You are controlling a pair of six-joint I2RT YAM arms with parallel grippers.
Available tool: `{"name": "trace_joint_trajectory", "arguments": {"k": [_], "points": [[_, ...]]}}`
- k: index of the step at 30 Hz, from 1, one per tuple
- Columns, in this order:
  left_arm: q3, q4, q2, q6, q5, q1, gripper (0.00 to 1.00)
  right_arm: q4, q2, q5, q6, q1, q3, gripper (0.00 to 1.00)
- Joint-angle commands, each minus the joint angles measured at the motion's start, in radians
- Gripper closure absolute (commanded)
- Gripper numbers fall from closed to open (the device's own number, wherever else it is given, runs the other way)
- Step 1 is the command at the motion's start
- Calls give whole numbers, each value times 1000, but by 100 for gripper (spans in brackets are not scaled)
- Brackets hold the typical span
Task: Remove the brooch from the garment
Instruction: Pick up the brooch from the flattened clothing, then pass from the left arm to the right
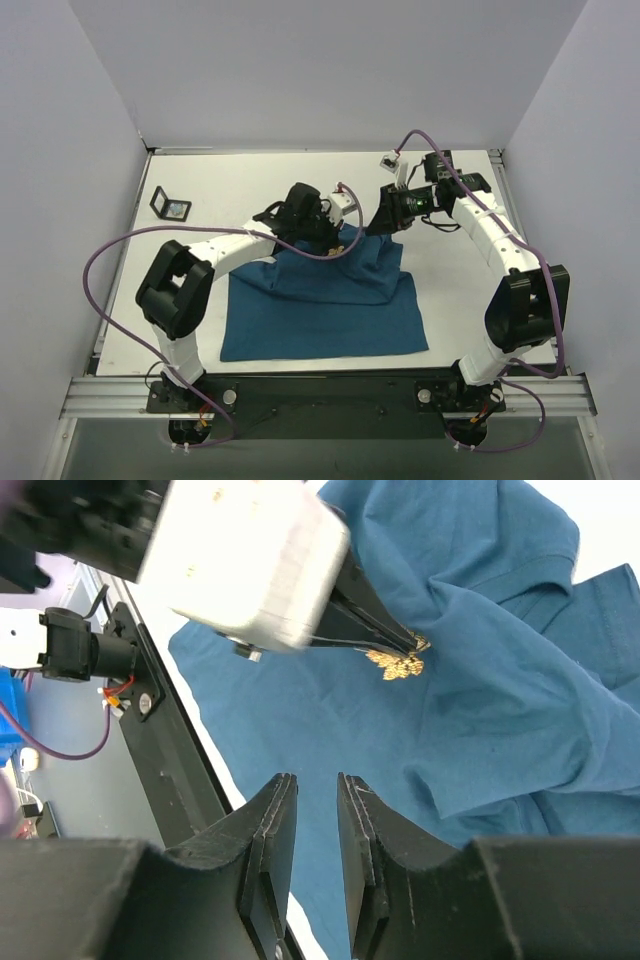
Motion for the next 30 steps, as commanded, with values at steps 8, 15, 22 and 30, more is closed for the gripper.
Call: {"name": "trace_joint_trajectory", "arguments": {"k": [8,15,22,30], "points": [[-22,104,-131,-163,109,66,100,9,101,-109,127,19,125,67],[-52,150,-157,-250,37,79,100,178,187,-123,358,12,127,60],[-44,191,-166,-324,-29,83,100,300,283,-163,519,25,153,62],[-45,206,-173,-375,-42,95,100,351,323,-172,569,56,145,65]]}}
